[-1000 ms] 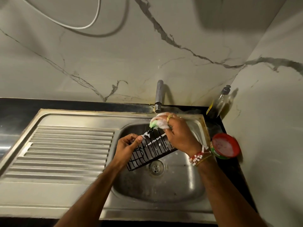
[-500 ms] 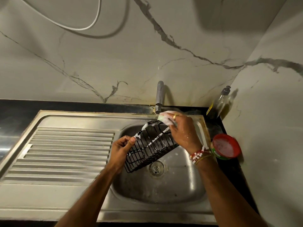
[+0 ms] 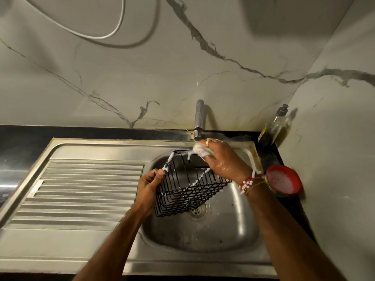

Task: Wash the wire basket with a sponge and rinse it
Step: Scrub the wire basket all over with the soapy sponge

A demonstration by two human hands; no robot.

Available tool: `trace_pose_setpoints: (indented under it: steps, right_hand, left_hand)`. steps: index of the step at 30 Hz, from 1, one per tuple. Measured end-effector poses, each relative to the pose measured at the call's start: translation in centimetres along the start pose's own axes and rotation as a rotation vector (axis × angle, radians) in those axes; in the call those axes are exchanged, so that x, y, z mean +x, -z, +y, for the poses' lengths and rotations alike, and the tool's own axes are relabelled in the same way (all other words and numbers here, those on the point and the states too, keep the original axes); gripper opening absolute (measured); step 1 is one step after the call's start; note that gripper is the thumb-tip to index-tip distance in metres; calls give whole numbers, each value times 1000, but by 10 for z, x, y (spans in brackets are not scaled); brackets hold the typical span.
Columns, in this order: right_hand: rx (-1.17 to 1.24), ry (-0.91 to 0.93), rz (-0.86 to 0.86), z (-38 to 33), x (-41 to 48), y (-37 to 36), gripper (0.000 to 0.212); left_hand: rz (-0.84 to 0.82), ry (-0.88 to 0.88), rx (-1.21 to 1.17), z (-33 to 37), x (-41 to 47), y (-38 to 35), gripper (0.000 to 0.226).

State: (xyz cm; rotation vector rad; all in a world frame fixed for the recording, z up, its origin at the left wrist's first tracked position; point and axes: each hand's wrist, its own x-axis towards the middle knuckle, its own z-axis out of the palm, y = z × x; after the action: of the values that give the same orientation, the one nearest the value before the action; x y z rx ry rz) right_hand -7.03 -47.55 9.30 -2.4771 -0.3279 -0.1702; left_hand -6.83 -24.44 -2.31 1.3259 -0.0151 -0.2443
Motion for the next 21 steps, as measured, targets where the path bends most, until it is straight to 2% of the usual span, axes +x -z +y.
trace_pose_setpoints:
  steps: [2, 5, 7, 9, 10, 14, 16, 19, 21]
  right_hand:
    - [32, -24, -85, 0, 3, 6, 31]
    - [-33, 14, -144, -7, 11, 12, 30]
    - [-137, 47, -188, -17, 15, 18, 26]
    - [-271, 77, -223, -29, 19, 22, 21]
    - [-323, 93, -228, -34, 20, 24, 21]
    - [-437, 142, -252, -46, 25, 25, 24]
    - [-459, 191, -202, -44, 28, 17, 25]
    - [-524, 236, -82, -35, 27, -3, 29]
    - [-527, 221, 6, -27, 20, -13, 31]
  left_hand:
    - [-37, 5, 14, 0, -2, 0, 67]
    - [-86, -7, 91, 7, -3, -1, 59]
    - [-135, -24, 179, 18, -4, -3, 60]
    - [-163, 9, 219, 33, -4, -5, 73]
    - [-171, 9, 236, 43, -4, -8, 72]
    - [-233, -137, 418, 74, 0, -29, 33]
    - [-176, -149, 455, 78, 0, -40, 30]
    - [76, -198, 376, 70, -1, -49, 44]
    - [169, -204, 321, 65, -3, -52, 32]
